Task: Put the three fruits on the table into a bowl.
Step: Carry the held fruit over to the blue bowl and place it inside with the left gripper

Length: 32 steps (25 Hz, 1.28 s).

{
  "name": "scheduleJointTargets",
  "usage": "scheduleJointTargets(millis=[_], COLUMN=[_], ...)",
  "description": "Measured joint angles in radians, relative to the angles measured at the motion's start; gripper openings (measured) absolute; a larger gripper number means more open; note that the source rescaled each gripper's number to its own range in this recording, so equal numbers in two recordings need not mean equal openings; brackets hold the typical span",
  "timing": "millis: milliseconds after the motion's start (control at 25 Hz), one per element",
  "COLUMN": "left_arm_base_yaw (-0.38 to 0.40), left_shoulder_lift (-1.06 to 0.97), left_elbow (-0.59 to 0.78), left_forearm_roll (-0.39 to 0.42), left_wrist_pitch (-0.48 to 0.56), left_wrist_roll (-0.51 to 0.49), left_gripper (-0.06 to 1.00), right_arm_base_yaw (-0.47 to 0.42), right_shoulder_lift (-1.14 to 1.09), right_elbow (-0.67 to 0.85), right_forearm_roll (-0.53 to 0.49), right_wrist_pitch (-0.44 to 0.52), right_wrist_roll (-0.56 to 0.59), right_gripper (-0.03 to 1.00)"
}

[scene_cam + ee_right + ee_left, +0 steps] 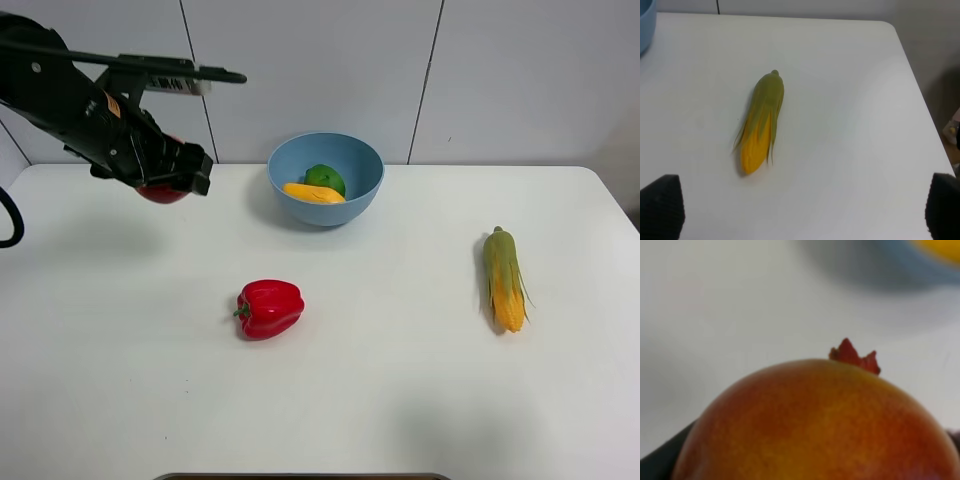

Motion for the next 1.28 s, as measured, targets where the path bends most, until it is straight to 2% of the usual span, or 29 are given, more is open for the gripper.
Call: scheduleJointTargets(millis=[200, 520, 880, 1280], left_arm_base_yaw=[-0.003, -0.056, -0.104, -0.105], left_shoulder_lift=[-0.006, 0.023, 0.224, 0.446], left_elbow=[-0.104, -0.197, -0.398, -0.617], left_forearm_roll=[0.0, -0.023, -0.028, -0.031], left_wrist_pitch=[-0.033, -0.146, -0.147, -0.154], left_wrist_roll=[0.071, 0.169, 0.245, 0.252], left_gripper=[0.02, 0.02, 0.02, 0.02], right_arm_base_yaw=[0.0, 0.0, 0.0, 0.0], right_shoulder_lift=[0.0, 0.0, 0.0, 0.0], right_elbow=[0.0, 0.0, 0.0, 0.0], right_forearm_roll=[0.0, 0.0, 0.0, 0.0], right_wrist_pitch=[0.0, 0.0, 0.0, 0.0], right_wrist_roll=[0.0, 0.0, 0.0, 0.0], right_gripper=[0.99, 0.99, 0.99, 0.99])
